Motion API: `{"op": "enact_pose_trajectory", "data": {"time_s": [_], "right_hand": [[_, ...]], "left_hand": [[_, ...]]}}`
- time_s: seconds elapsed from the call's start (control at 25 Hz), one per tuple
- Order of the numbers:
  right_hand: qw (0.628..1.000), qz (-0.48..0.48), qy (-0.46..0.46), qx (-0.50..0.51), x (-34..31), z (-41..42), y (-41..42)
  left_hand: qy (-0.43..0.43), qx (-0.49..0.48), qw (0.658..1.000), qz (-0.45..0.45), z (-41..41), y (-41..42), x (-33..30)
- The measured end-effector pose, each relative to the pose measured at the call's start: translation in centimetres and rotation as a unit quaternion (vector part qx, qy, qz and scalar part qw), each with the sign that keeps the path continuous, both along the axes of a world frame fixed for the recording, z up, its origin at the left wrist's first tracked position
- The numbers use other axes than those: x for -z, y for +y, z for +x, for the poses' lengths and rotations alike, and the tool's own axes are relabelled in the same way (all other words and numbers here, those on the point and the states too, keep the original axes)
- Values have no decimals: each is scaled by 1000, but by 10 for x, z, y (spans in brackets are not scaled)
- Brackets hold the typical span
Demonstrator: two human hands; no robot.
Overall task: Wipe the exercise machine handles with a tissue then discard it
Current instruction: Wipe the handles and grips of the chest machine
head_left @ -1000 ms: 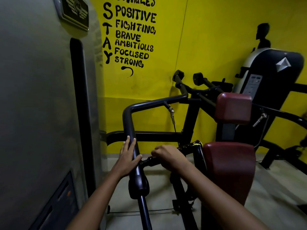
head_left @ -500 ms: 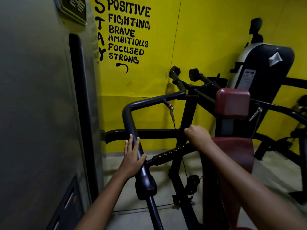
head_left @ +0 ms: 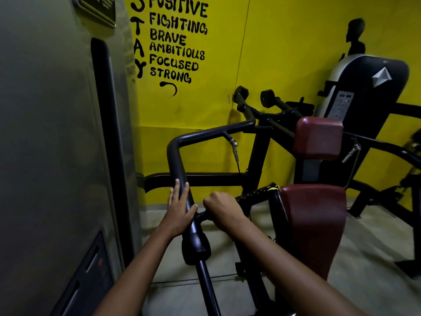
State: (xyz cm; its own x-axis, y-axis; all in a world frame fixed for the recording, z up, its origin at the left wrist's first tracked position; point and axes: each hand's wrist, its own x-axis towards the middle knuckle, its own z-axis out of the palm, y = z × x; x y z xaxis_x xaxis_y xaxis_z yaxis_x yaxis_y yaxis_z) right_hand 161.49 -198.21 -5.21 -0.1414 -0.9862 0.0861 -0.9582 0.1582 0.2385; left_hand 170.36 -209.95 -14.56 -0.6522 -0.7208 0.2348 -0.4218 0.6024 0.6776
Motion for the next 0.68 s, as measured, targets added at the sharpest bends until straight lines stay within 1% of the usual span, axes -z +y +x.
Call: {"op": "enact_pose_trajectory", "data": {"time_s": [0.16,0.32,0.4,0.48,0.56,0.68], "right_hand": [[998,10,-61,-29,-6,-31,2],[991,-74,-103,-33,-13,-54,-14],[988,-39,-146,-38,-7,-53,-25],[983,31,-173,-45,4,-46,-32],[983,64,-166,-48,7,-44,-34],[984,86,-158,-3,-14,-57,-32]], "left_hand": [[-7,2,1000,9,0,3,-1],[-14,2,1000,14,1,5,-3],[-16,2,1000,15,1,5,-3],[-18,1,1000,13,1,5,-4],[-19,3,1000,12,2,5,-4],[-20,3,1000,10,3,5,-3]]}}
